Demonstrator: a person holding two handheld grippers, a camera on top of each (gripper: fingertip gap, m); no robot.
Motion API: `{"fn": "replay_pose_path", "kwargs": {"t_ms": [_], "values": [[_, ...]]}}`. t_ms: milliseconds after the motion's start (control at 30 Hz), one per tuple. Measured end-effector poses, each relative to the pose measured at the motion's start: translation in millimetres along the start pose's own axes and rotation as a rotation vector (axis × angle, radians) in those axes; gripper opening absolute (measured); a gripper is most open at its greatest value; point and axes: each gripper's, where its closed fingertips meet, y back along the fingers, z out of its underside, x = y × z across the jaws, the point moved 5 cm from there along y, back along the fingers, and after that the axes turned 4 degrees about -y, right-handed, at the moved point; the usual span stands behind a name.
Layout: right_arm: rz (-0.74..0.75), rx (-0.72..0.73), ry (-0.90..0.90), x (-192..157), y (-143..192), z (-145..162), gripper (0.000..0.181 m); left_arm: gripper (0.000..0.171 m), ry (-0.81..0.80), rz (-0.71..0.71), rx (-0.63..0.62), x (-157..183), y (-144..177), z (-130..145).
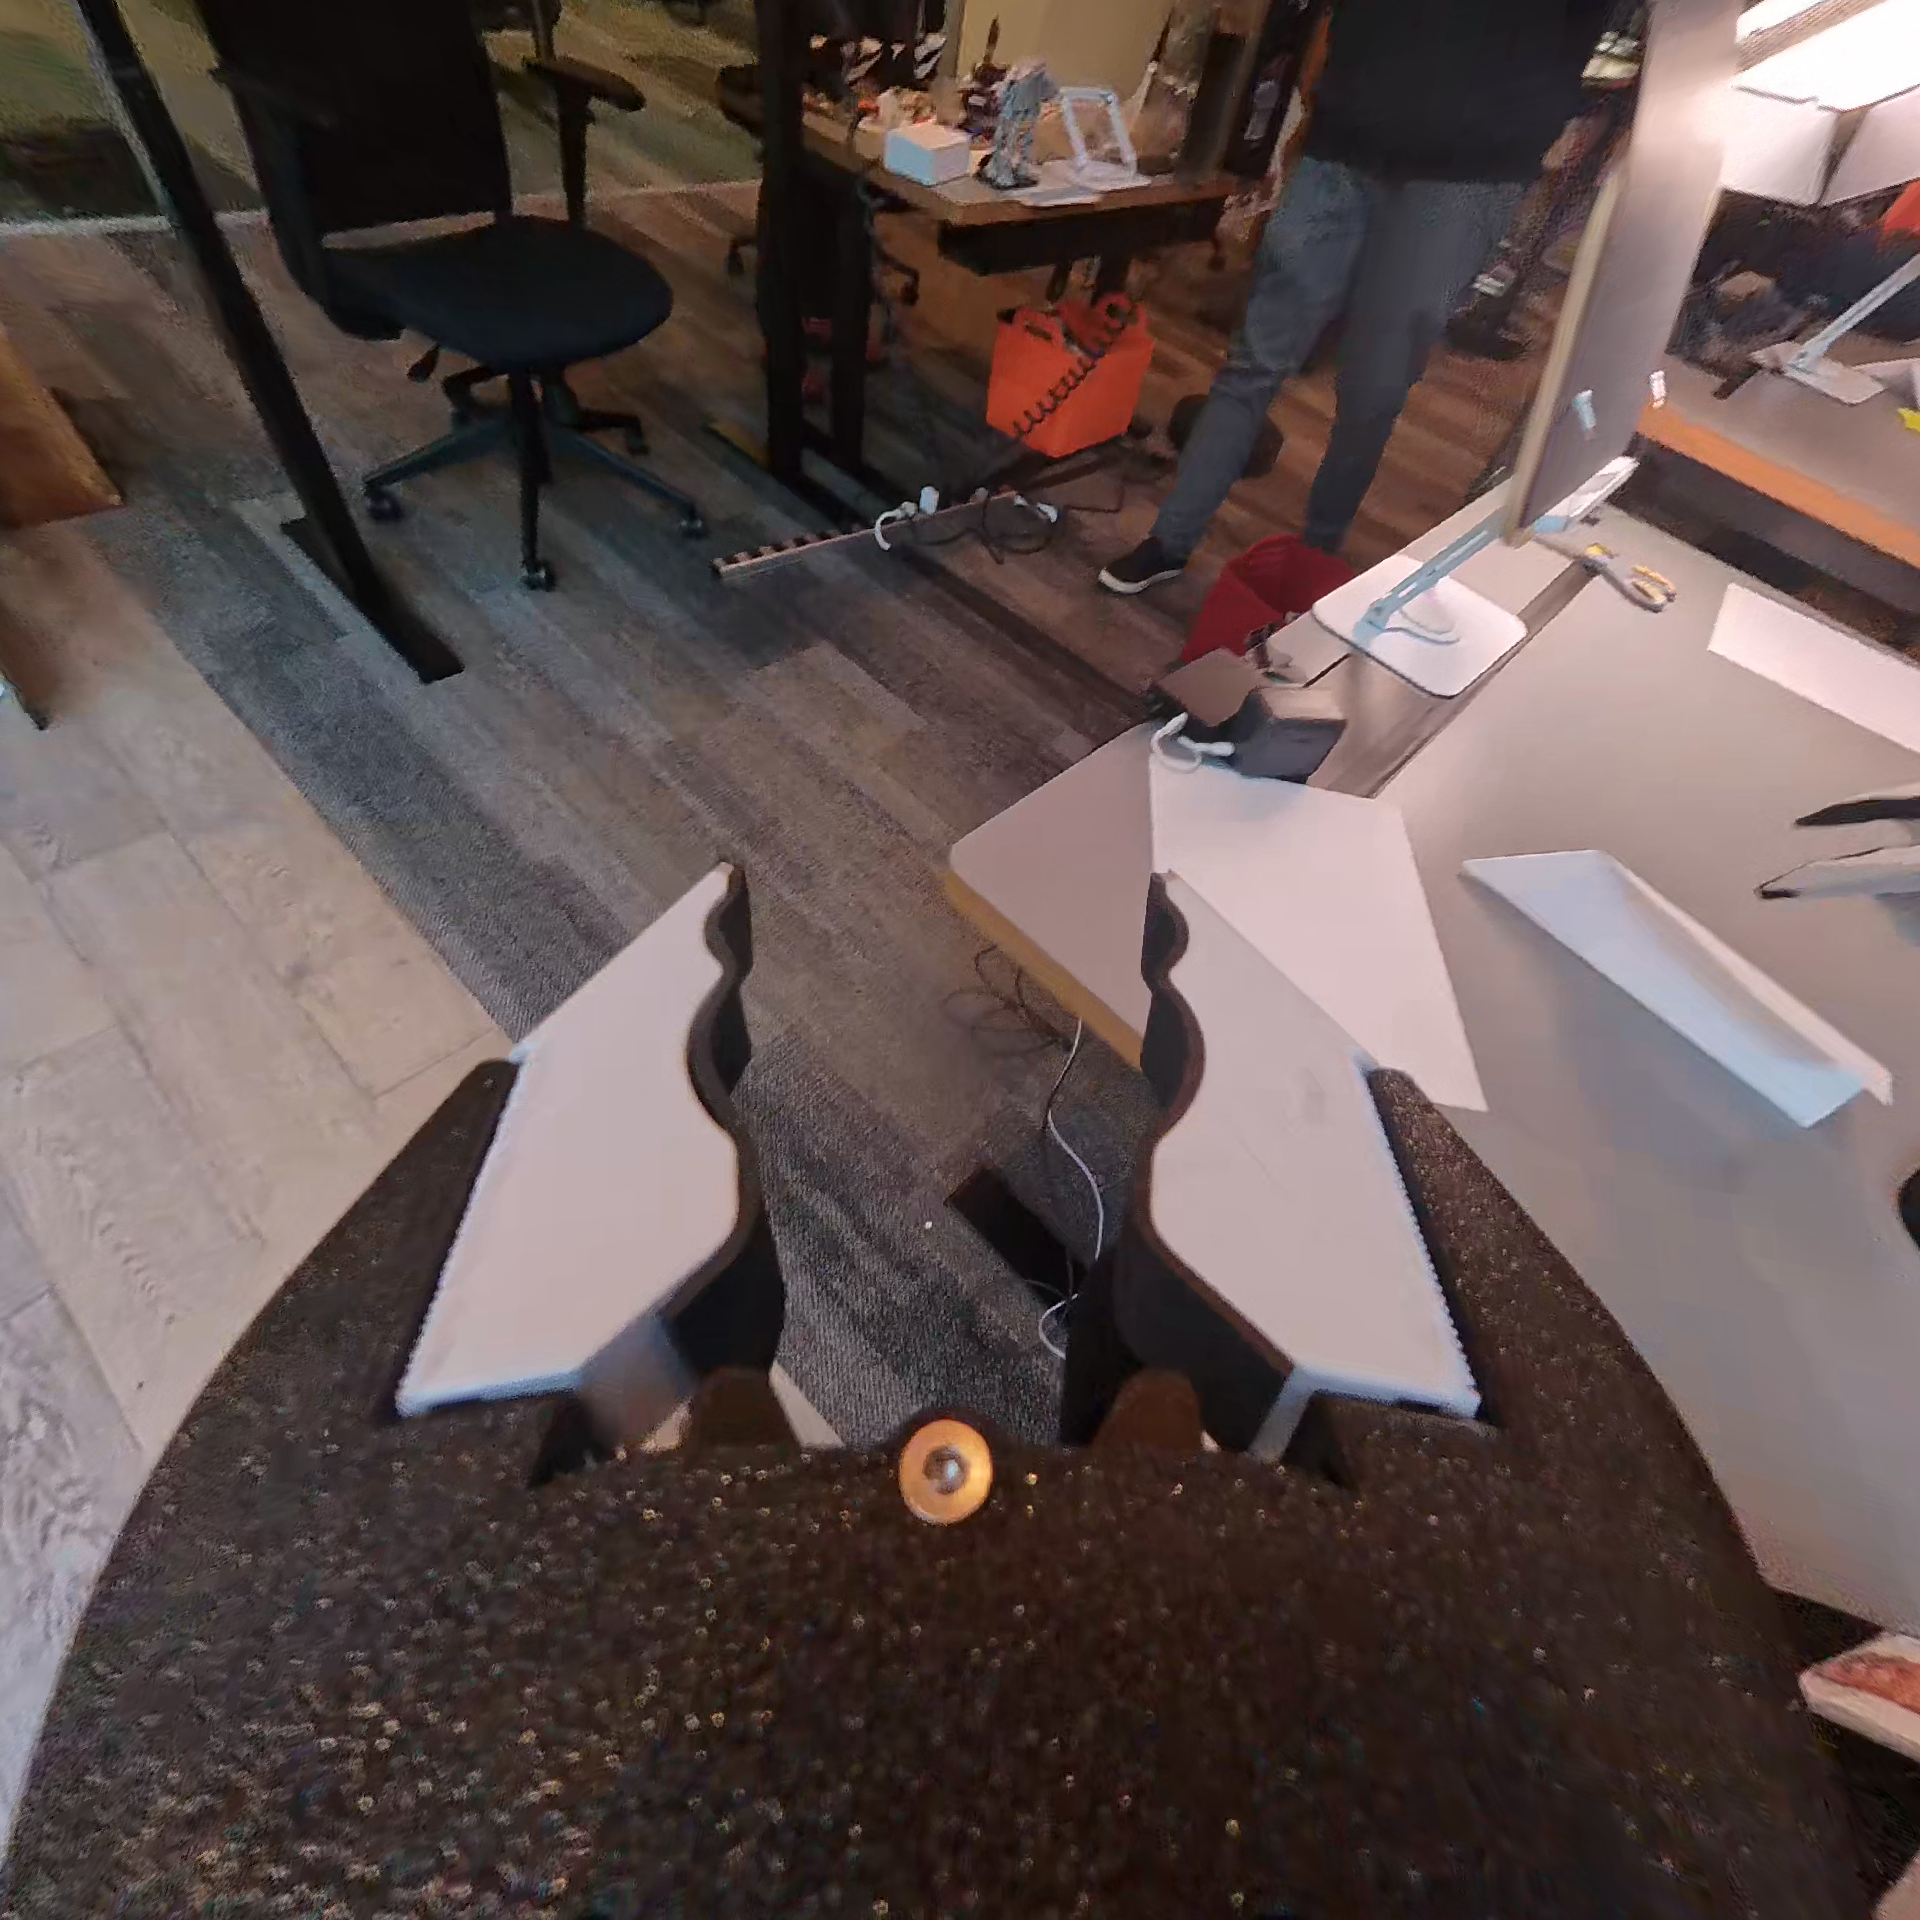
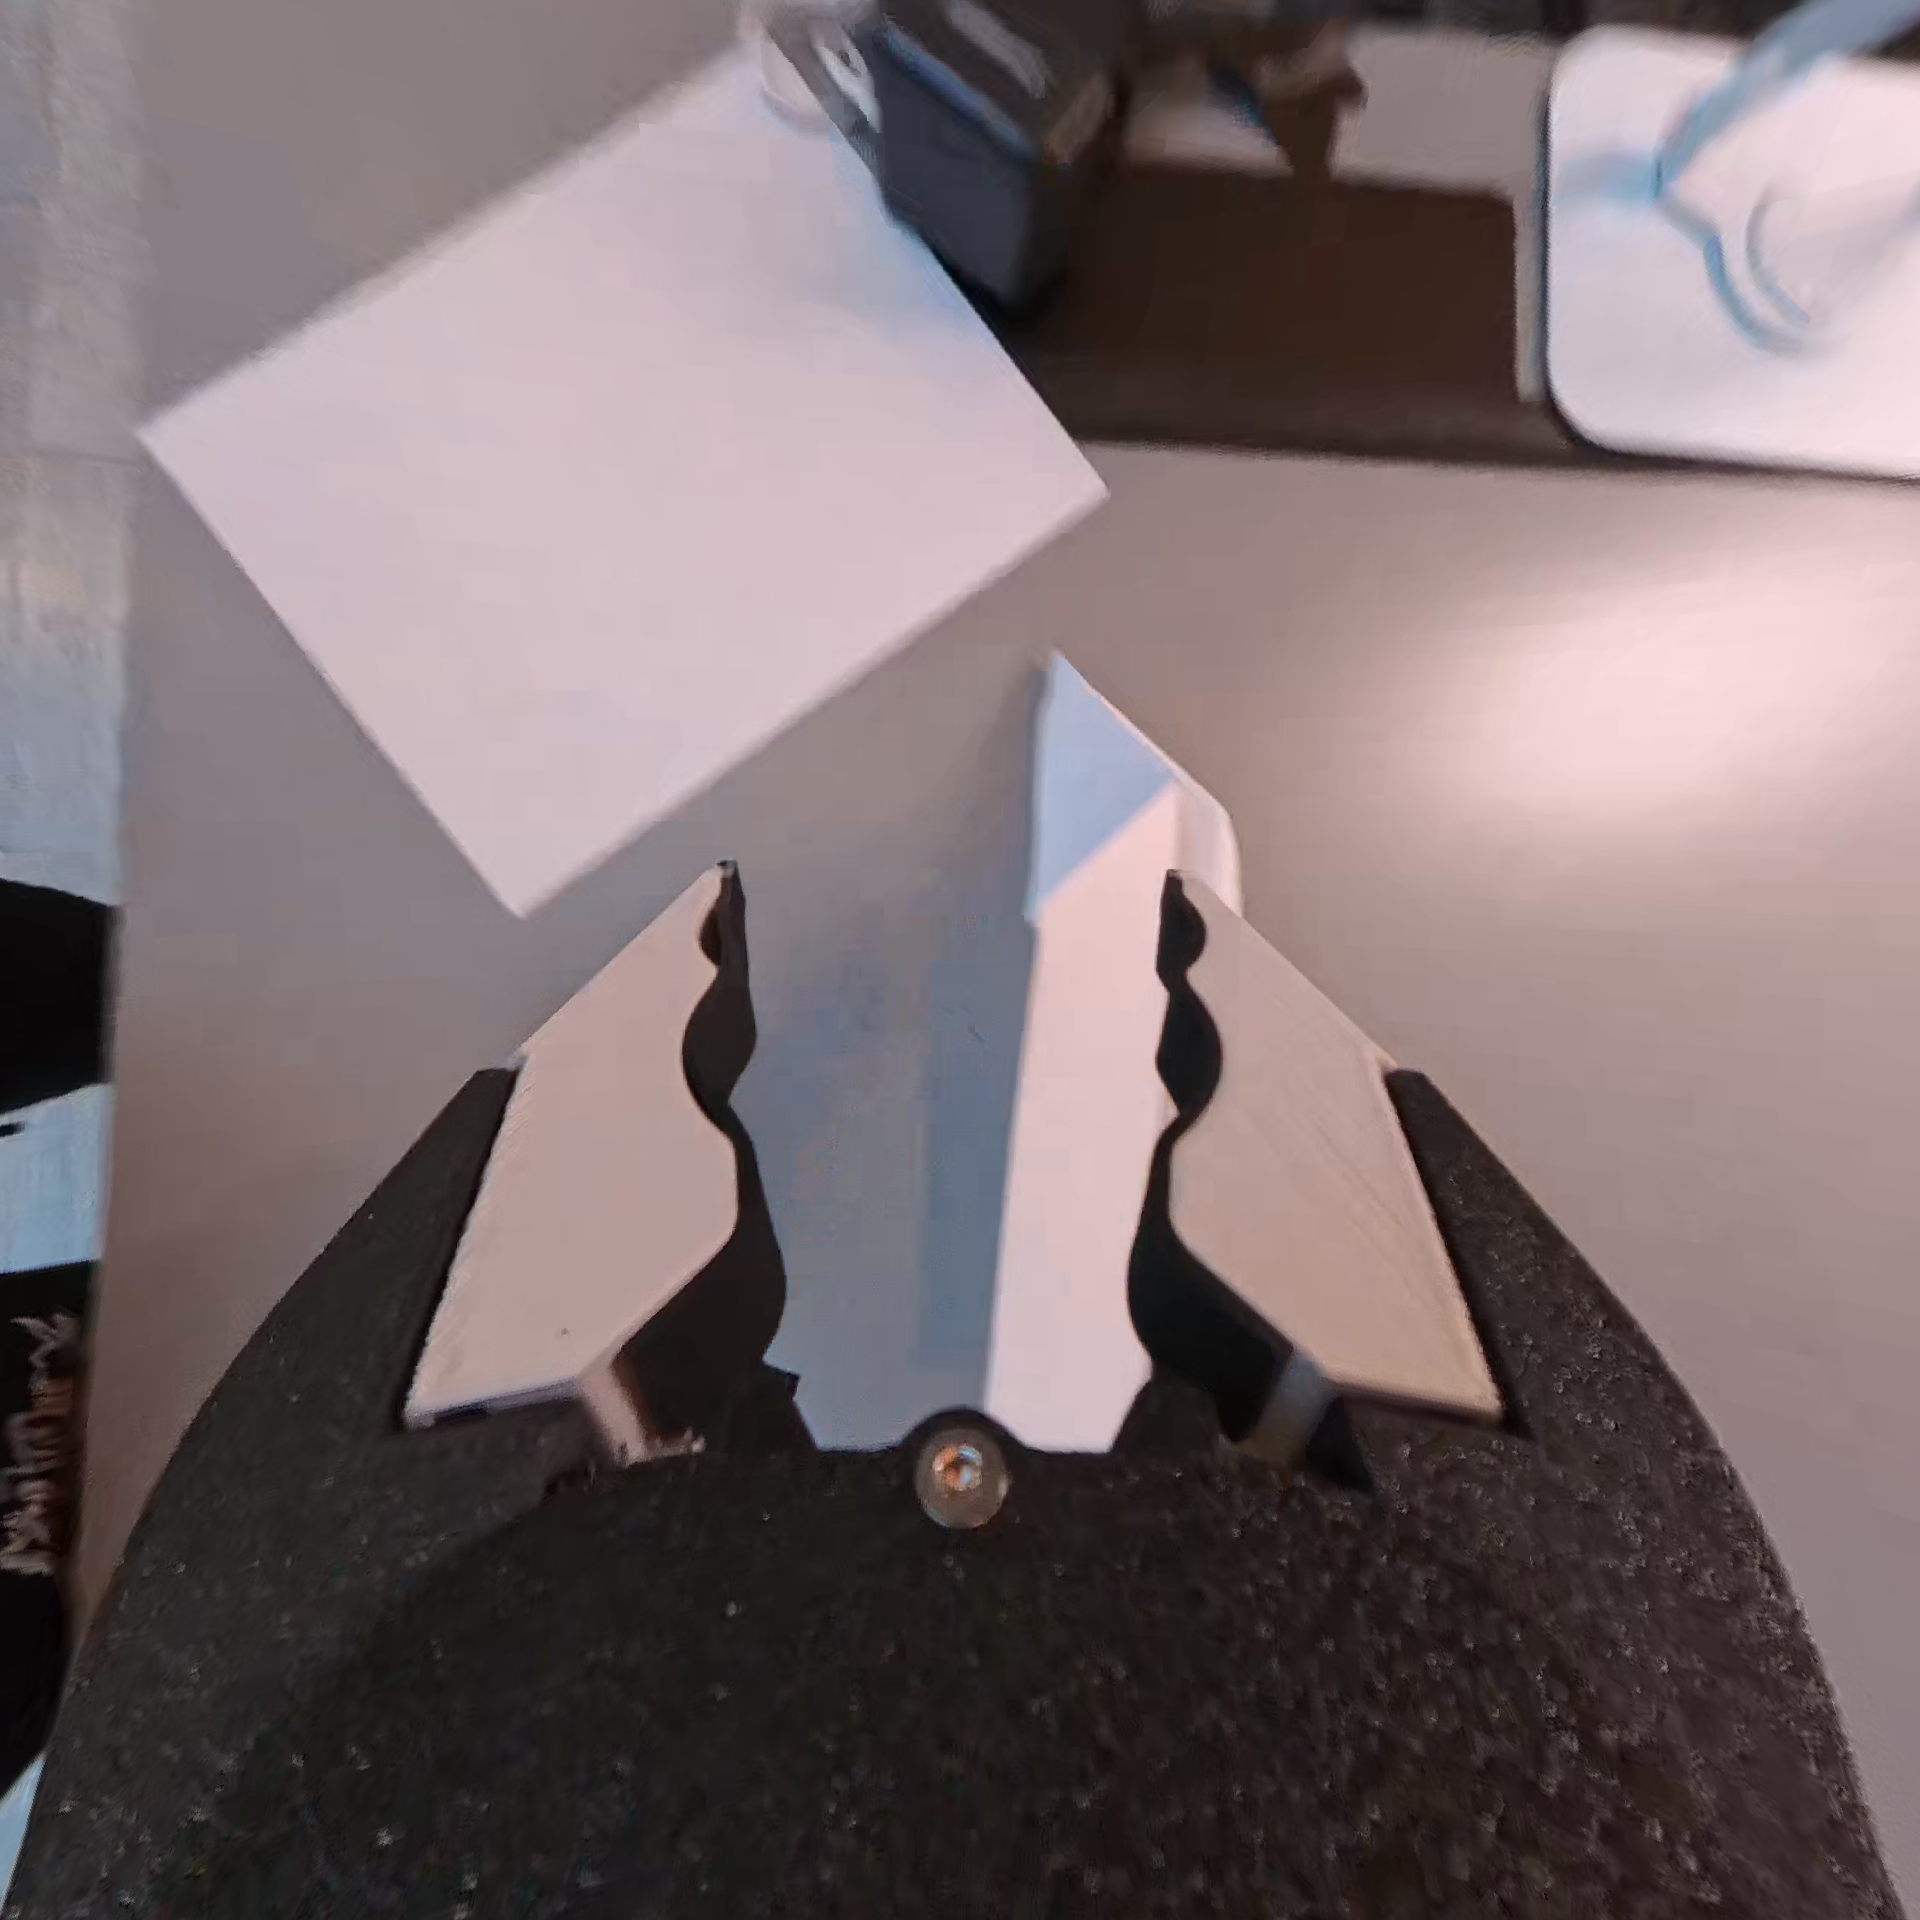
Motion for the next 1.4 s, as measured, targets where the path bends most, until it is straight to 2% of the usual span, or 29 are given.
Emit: {"fn": "replay_pose_path", "kwargs": {"t_ms": [133, 233, 300, 367, 467, 600, 733, 800, 900, 933, 967, 1033, 1067, 1133, 1167, 1233, 1333, 1400], "values": [[-0.141, 0.190, 0.058, -128.5, 9.3, -67.9, 0.074, 0.074, 0.040, -0.018, -0.099, -61.1, -11.3, 63.1], [-0.247, 0.281, 0.077, -236.9, -14.1, -111.4, 0.071, 0.074, 0.058, 0.015, -0.198, -118.6, -37.0, 129.8], [-0.302, 0.311, 0.082, -303.8, -47.2, -135.4, 0.069, 0.072, 0.064, 0.050, -0.270, -163.1, -64.7, 187.0], [-0.365, 0.318, 0.077, -364.6, -94.5, -150.8, 0.067, 0.069, 0.048, 0.098, -0.351, -209.6, -101.2, 256.2], [-0.455, 0.306, 0.066, -437.7, -181.5, -151.1, 0.062, 0.067, 0.002, 0.176, -0.437, -276.5, -168.9, 366.9], [-0.495, 0.287, 0.055, -495.2, -295.6, -125.5, 0.058, 0.065, -0.084, 0.251, -0.559, -345.9, -264.1, 524.7], [-0.460, 0.274, 0.104, -524.7, -383.2, -85.5, 0.055, 0.061, -0.143, 0.293, -0.659, -377.4, -342.4, 662.4], [-0.442, 0.272, 0.115, -532.9, -411.9, -68.0, 0.054, 0.061, -0.160, 0.272, -0.682, -382.0, -371.1, 710.9], [-0.440, 0.270, 0.112, -539.1, -436.6, -51.1, 0.053, 0.057, -0.165, 0.231, -0.691, -380.6, -400.5, 757.1], [-0.439, 0.271, 0.118, -539.5, -440.7, -47.9, 0.052, 0.050, -0.173, 0.211, -0.711, -380.9, -406.3, 769.7], [-0.440, 0.274, 0.120, -539.3, -443.1, -46.5, 0.051, 0.036, -0.179, 0.200, -0.735, -381.0, -409.5, 780.2], [-0.444, 0.284, 0.125, -538.4, -442.6, -50.8, 0.051, 0.000, -0.128, 0.223, -0.760, -378.2, -409.3, 785.7], [-0.445, 0.296, 0.130, -538.5, -438.7, -57.6, 0.051, 0.000, -0.071, 0.233, -0.744, -376.5, -406.5, 776.6], [-0.457, 0.336, 0.138, -540.9, -423.2, -80.4, 0.051, 0.000, 0.044, 0.268, -0.643, -370.1, -394.5, 731.3], [-0.465, 0.355, 0.142, -542.9, -412.4, -94.6, 0.052, 0.000, 0.087, 0.279, -0.576, -367.1, -385.0, 697.2], [-0.482, 0.394, 0.140, -546.2, -385.8, -127.1, 0.054, 0.000, 0.154, 0.301, -0.425, -360.5, -358.4, 611.1], [-0.519, 0.435, 0.096, -550.0, -334.4, -183.2, 0.053, 0.000, 0.133, 0.290, -0.203, -347.4, -304.1, 453.3], [-0.562, 0.448, -0.003, -553.6, -293.3, -225.6, 0.054, 0.000, 0.039, 0.253, -0.070, -331.3, -264.3, 338.3]]}}
